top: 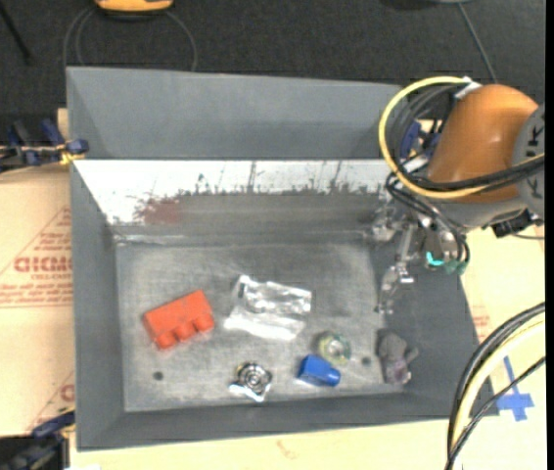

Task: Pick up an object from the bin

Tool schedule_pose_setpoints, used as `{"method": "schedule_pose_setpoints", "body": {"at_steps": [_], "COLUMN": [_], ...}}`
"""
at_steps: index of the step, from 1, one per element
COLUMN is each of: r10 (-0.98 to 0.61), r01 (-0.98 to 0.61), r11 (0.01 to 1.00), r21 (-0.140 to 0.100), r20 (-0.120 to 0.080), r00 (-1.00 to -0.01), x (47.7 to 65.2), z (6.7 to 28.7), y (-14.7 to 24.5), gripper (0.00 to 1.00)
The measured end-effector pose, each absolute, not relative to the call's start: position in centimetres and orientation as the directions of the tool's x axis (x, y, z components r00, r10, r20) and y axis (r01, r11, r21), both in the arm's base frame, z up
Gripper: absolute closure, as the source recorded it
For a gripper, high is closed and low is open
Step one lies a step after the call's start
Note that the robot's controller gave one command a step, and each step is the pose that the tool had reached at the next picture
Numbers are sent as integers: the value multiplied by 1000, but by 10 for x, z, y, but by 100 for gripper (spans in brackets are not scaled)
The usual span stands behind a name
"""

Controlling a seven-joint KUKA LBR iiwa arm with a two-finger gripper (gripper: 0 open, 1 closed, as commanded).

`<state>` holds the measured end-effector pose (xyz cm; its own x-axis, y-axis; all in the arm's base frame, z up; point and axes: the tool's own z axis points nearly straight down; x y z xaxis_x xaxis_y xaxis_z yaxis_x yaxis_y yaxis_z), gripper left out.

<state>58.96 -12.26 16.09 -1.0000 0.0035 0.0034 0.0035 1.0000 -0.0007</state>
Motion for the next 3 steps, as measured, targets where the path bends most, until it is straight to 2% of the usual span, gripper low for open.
{"method": "schedule_pose_setpoints", "body": {"at_steps": [1, 2, 3], "r10": [-125, -331, -425], "r01": [-125, -331, -425], "r11": [992, 944, 905], "r21": [3, -9, -5], "r20": [5, -20, -7], "r00": [-992, -943, -905], "x": [521, 484, 494], "z": [124, 75, 76], "y": [-61, -60, -19], "gripper": [0, 0, 0]}}
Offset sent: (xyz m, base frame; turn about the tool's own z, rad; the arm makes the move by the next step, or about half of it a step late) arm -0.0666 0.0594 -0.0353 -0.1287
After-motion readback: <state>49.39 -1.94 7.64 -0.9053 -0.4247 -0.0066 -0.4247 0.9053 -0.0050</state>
